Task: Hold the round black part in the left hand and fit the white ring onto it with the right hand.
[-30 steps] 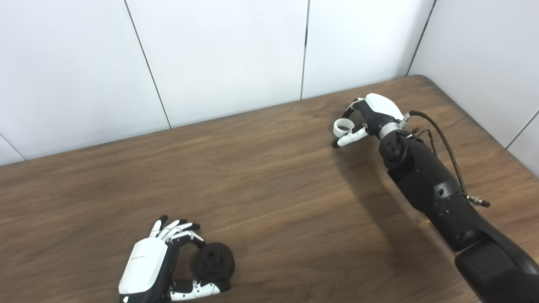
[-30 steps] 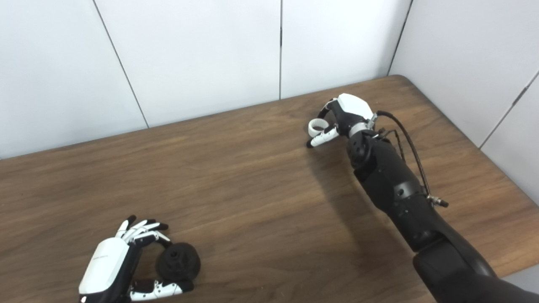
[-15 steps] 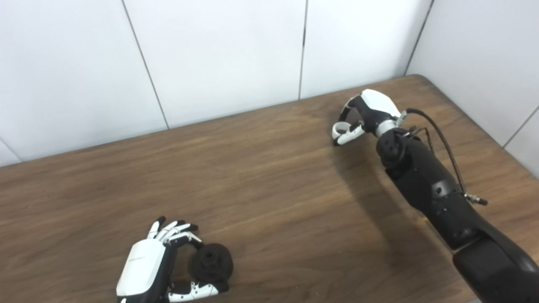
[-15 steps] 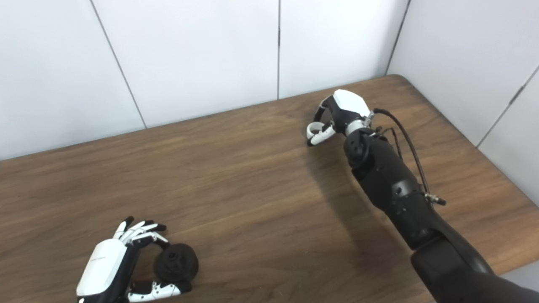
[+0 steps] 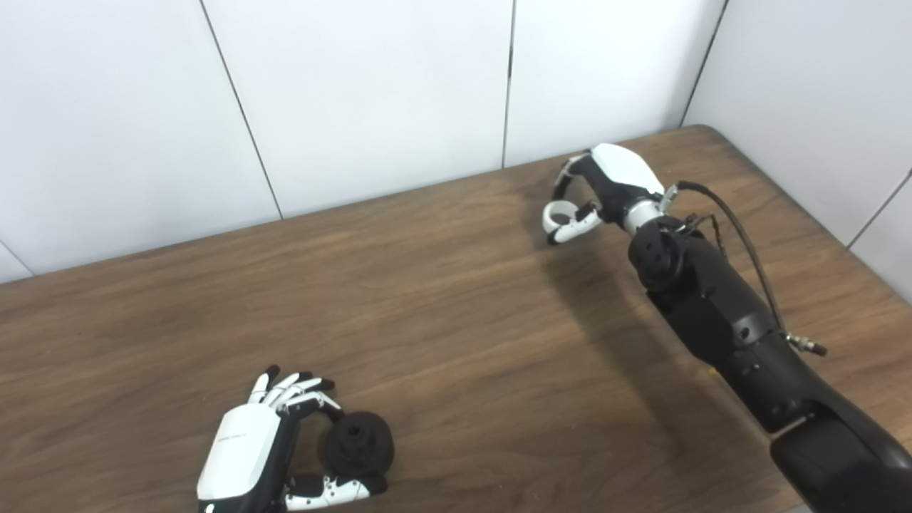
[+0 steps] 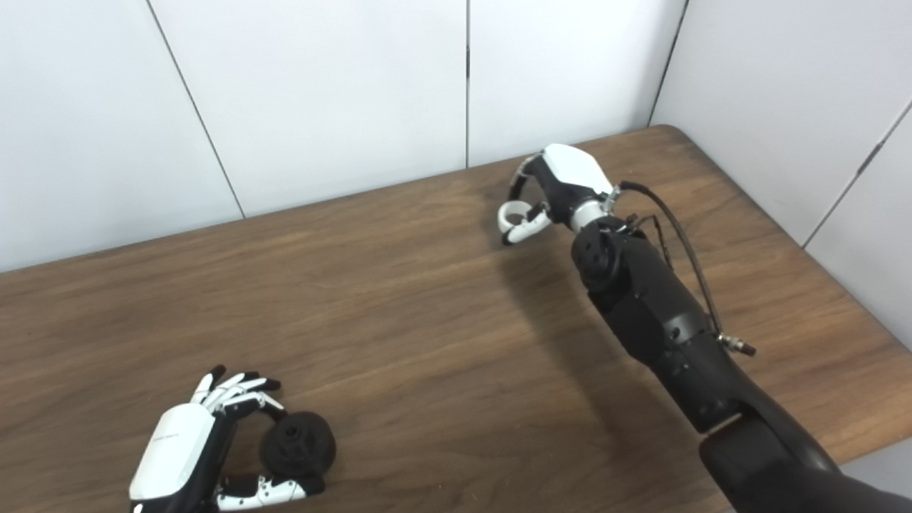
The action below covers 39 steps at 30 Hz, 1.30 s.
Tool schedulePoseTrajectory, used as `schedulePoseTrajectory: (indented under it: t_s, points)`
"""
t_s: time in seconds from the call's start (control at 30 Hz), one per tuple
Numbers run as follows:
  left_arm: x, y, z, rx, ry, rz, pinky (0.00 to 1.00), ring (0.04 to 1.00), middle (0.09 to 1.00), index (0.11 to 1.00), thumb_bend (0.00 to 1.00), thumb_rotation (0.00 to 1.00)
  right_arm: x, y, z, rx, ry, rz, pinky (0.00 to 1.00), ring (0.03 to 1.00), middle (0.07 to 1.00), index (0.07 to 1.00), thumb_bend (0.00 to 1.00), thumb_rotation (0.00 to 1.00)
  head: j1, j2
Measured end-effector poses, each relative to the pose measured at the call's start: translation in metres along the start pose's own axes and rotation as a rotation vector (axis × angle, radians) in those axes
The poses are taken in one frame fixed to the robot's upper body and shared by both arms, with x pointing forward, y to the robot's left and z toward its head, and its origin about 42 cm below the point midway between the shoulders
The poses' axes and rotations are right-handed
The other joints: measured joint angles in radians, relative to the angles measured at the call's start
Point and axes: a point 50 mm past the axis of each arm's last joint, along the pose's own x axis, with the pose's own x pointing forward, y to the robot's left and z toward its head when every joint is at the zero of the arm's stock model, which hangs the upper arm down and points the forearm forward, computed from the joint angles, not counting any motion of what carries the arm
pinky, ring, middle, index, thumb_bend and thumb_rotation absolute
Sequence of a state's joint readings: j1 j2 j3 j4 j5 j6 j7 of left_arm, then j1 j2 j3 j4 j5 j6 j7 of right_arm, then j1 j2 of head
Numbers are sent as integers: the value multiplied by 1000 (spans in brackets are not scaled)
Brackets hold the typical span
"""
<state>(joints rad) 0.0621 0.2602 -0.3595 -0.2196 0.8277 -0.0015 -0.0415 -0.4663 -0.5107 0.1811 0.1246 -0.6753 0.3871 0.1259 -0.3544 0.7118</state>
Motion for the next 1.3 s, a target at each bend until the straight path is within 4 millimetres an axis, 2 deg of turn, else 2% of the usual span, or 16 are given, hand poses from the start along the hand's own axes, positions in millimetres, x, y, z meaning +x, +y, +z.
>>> schedulePoseTrajectory:
  t_s: [0.17, 0.4, 0.8, 1.0, 1.3]
  points:
    - [2, -2, 3, 5, 6, 2, 1000, 882, 792, 484, 524, 52, -13, -9, 22, 8, -92, 14, 1000, 953, 833, 486, 522, 137, 46, 5]
    - [4, -6, 10, 7, 13, 4, 1000, 887, 796, 484, 524, 52, -34, -8, 37, 33, -161, 55, 1000, 950, 829, 485, 523, 139, 112, 17]
    - [13, -16, 31, 41, 29, 17, 1000, 894, 799, 484, 524, 53, -82, -11, 97, 49, -338, 157, 1000, 935, 823, 483, 523, 141, 274, 58]
    - [18, -21, 42, 42, 40, 21, 1000, 905, 813, 484, 524, 53, -104, -8, 108, 61, -403, 207, 1000, 927, 822, 483, 523, 142, 351, 78]
    - [21, -26, 51, 41, 45, 26, 1000, 909, 815, 483, 525, 54, -125, 4, 112, 85, -444, 249, 1000, 938, 831, 483, 523, 149, 391, 97]
